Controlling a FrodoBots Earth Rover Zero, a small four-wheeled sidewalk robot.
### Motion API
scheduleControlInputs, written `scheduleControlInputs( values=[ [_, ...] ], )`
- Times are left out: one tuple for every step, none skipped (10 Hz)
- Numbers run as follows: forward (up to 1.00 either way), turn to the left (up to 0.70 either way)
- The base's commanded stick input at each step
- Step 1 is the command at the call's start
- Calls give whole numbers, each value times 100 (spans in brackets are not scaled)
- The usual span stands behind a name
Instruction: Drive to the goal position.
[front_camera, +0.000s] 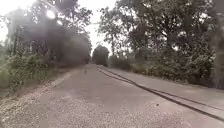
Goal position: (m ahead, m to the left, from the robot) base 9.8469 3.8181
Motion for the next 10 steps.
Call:
scheduleControlInputs(
  values=[
    [100, 0],
    [100, 0],
    [100, 0],
    [100, 0],
    [100, 0],
    [100, 0],
    [100, 0],
    [100, 0],
    [100, 0],
    [100, 0]
  ],
)
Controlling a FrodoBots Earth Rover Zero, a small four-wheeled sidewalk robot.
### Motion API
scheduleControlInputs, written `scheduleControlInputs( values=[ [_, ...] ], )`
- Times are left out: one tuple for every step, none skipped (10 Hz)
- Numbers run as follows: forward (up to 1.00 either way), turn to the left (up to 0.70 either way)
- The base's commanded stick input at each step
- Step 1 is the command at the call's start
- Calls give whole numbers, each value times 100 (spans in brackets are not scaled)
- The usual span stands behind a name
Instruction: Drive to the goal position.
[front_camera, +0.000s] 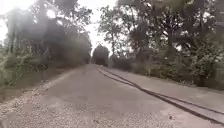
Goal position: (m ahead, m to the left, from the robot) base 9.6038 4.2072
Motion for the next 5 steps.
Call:
scheduleControlInputs(
  values=[
    [100, 0],
    [100, 0],
    [100, 0],
    [100, 0],
    [100, 0]
  ],
)
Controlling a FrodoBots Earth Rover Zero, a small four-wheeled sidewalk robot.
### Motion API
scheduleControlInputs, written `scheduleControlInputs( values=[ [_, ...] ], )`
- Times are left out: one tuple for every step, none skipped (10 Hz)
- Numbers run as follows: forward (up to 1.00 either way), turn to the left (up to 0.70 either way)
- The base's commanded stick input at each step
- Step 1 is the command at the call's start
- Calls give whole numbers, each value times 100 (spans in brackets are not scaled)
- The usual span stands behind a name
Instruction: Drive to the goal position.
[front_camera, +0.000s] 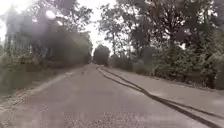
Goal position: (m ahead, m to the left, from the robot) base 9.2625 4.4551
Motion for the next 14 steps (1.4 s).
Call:
scheduleControlInputs(
  values=[
    [100, 0],
    [100, 0],
    [100, 0],
    [100, 0],
    [100, 0],
    [100, 0],
    [100, 0],
    [100, 0],
    [100, 0],
    [100, 0],
    [100, 0],
    [100, 0],
    [100, 0],
    [100, 0]
  ],
)
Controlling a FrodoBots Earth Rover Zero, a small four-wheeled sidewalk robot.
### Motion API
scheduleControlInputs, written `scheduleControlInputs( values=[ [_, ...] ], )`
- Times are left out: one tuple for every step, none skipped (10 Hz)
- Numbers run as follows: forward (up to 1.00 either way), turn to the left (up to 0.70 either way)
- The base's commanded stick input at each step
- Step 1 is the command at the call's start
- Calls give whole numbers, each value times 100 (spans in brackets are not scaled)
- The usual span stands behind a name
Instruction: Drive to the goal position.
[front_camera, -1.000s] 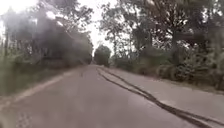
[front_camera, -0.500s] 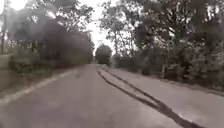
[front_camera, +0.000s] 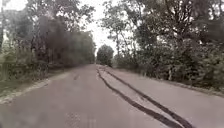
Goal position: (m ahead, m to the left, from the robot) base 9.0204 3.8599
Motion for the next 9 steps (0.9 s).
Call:
scheduleControlInputs(
  values=[
    [100, 0],
    [100, 0],
    [100, 0],
    [100, 0],
    [100, 0],
    [100, 11],
    [100, 16],
    [100, 10],
    [100, 4]
  ],
)
